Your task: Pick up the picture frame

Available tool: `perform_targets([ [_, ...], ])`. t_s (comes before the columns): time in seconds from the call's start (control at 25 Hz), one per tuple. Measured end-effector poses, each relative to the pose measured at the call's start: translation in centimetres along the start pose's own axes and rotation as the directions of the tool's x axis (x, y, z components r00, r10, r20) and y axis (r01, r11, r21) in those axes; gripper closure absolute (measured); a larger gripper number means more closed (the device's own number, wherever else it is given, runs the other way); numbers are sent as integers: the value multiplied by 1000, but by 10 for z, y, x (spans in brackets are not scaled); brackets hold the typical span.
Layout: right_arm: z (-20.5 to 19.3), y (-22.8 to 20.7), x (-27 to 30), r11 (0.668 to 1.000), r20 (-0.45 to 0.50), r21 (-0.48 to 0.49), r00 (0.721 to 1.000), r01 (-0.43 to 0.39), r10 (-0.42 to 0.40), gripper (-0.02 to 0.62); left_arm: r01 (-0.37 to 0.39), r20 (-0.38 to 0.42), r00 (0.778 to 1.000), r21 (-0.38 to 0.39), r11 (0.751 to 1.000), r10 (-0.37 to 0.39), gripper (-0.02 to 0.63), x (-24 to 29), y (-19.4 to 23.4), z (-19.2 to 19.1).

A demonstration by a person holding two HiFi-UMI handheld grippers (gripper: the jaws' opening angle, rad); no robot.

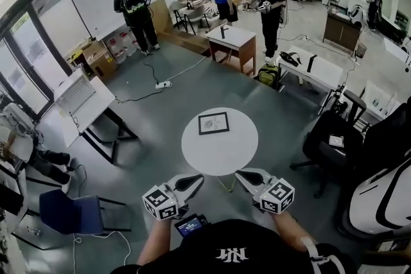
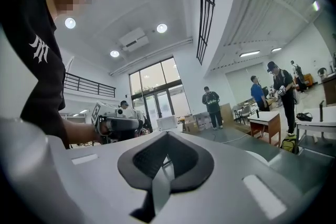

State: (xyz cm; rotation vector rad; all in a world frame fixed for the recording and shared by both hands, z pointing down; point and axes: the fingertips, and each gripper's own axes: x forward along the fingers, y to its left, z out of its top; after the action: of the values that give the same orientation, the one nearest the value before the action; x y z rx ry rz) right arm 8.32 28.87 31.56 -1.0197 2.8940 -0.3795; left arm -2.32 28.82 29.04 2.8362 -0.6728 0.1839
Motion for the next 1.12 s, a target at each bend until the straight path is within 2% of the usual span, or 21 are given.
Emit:
perform_targets([
  [0.4,-7,-67,24,1000,-27,20,1000,-1,1,597,-37,12,999,-17,999,38,603,40,57,1],
  [0.56,-11,-88,48,999,-46,36,999,11,-9,597,-41,8,999,-59,997,42,603,47,93,-3],
  [0.84,-4,-127,103,994,-83,60,993,86,-81,597,13,16,1000,-92,996,-11,603,63,168,7],
  [1.12,24,-153,184,990,-86,35,987,139,-136,597,74,4,997,-75,994,-74,603,61,249,31],
])
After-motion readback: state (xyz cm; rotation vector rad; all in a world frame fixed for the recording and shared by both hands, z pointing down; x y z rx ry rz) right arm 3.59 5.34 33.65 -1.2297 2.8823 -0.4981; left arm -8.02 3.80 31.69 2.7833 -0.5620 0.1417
